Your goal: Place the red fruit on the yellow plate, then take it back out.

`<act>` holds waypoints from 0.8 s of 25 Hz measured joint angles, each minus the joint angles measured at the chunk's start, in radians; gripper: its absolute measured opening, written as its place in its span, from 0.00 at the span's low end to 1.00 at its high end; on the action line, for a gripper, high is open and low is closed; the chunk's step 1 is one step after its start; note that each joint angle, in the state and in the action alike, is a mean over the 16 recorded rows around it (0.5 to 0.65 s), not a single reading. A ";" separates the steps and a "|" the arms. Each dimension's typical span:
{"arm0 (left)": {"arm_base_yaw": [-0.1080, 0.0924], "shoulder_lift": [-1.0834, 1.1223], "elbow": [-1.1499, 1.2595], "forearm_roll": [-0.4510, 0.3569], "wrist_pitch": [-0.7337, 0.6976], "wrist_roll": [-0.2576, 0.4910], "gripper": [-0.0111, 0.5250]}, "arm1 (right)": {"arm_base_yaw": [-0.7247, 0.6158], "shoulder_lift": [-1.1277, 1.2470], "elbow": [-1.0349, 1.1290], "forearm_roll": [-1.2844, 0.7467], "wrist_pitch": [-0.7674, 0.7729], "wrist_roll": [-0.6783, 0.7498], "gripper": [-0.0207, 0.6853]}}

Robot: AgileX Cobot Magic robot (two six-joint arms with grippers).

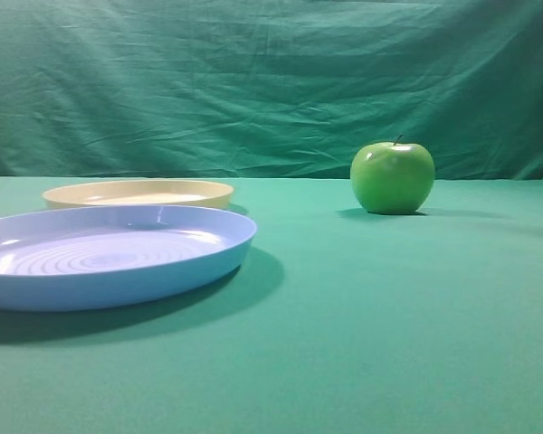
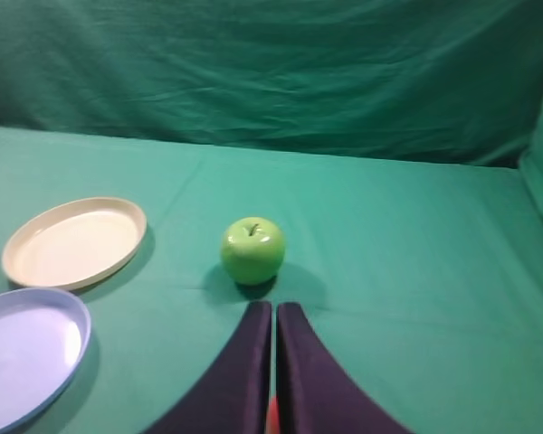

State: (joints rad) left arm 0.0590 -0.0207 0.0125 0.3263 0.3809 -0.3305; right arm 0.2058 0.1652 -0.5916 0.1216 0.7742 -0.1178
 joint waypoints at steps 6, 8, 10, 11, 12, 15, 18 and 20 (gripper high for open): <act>0.000 0.000 0.000 0.000 0.000 0.000 0.02 | -0.089 -0.109 0.173 -0.058 -0.129 0.064 0.03; 0.000 0.000 0.000 0.000 0.000 0.000 0.02 | -0.117 -0.134 0.240 -0.063 -0.176 0.068 0.03; 0.000 0.000 0.000 0.000 0.000 0.000 0.02 | -0.139 -0.153 0.307 -0.065 -0.222 0.069 0.03; 0.000 0.000 0.000 0.000 0.000 0.000 0.02 | -0.148 -0.160 0.339 -0.065 -0.244 0.069 0.03; 0.000 0.000 0.000 0.000 0.000 0.000 0.02 | -0.155 -0.165 0.370 -0.066 -0.264 0.069 0.03; 0.000 0.000 0.000 0.000 0.000 0.000 0.02 | -0.169 -0.174 0.452 -0.067 -0.311 0.069 0.03; 0.000 0.000 0.000 0.000 0.000 0.000 0.02 | -0.174 -0.176 0.516 -0.067 -0.336 0.068 0.03; 0.000 0.000 0.000 0.000 0.000 0.000 0.02 | -0.175 -0.176 0.546 -0.066 -0.345 0.068 0.03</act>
State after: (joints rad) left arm 0.0590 -0.0207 0.0125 0.3263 0.3809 -0.3305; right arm 0.0308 -0.0112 -0.0452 0.0551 0.4297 -0.0499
